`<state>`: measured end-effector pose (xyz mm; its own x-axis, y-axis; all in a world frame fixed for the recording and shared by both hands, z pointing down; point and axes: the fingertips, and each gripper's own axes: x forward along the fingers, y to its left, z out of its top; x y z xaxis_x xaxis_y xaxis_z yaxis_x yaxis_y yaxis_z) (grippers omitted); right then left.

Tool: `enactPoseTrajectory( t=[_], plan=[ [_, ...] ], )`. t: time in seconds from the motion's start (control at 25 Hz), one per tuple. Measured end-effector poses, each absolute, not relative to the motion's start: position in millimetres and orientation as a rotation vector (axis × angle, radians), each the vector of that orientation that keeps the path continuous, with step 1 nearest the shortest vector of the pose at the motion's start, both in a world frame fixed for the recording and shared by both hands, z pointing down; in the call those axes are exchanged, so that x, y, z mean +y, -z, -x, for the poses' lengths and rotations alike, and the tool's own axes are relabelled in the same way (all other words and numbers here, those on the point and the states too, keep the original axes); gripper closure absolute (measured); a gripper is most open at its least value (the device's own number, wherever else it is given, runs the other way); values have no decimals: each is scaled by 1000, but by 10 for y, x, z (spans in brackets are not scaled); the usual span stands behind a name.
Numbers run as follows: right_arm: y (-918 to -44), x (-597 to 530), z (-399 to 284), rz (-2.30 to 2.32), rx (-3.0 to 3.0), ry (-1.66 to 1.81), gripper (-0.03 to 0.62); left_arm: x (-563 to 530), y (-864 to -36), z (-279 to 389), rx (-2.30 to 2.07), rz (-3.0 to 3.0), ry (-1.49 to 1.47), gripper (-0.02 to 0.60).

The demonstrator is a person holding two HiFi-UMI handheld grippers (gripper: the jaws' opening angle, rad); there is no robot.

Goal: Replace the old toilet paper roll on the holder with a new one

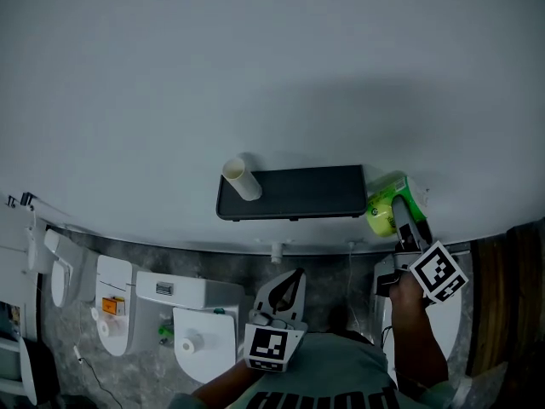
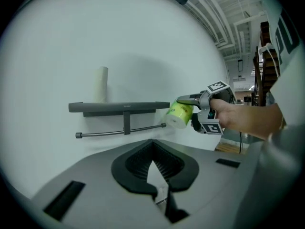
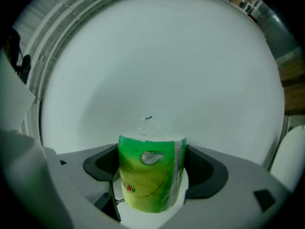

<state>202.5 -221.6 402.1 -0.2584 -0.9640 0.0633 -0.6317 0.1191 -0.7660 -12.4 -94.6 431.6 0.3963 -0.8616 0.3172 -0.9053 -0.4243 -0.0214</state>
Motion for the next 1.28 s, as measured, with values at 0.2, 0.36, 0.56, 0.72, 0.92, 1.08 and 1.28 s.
enactPoseTrajectory(
  t=[0.2, 0.36, 0.56, 0.72, 0.92, 1.08, 1.28],
  plan=[
    [-4251, -2283, -1964, 1461, 1824, 1117, 175, -927, -4395, 226, -1611, -2468, -422, 578],
    [-4374, -2299, -1876, 1384, 1733, 1218, 175, -904, -4398, 318, -1630, -2449, -426, 577],
    [-4478, -2303, -1792, 1319, 1636, 1297, 175, -868, -4406, 405, -1629, -2434, -453, 577],
    [-4546, -2309, -1671, 1267, 1590, 1344, 175, -854, -4406, 488, -1645, -2423, -449, 577],
    [-4601, -2272, -1439, 1208, 1548, 1385, 175, -828, -4404, 595, -1663, -2404, -446, 577],
    [-4626, -2252, -1268, 1170, 1507, 1396, 175, -809, -4406, 692, -1667, -2393, -447, 577],
    [-4680, -2204, -1088, 1142, 1438, 1410, 175, -825, -4398, 854, -1683, -2388, -461, 577]
  ],
)
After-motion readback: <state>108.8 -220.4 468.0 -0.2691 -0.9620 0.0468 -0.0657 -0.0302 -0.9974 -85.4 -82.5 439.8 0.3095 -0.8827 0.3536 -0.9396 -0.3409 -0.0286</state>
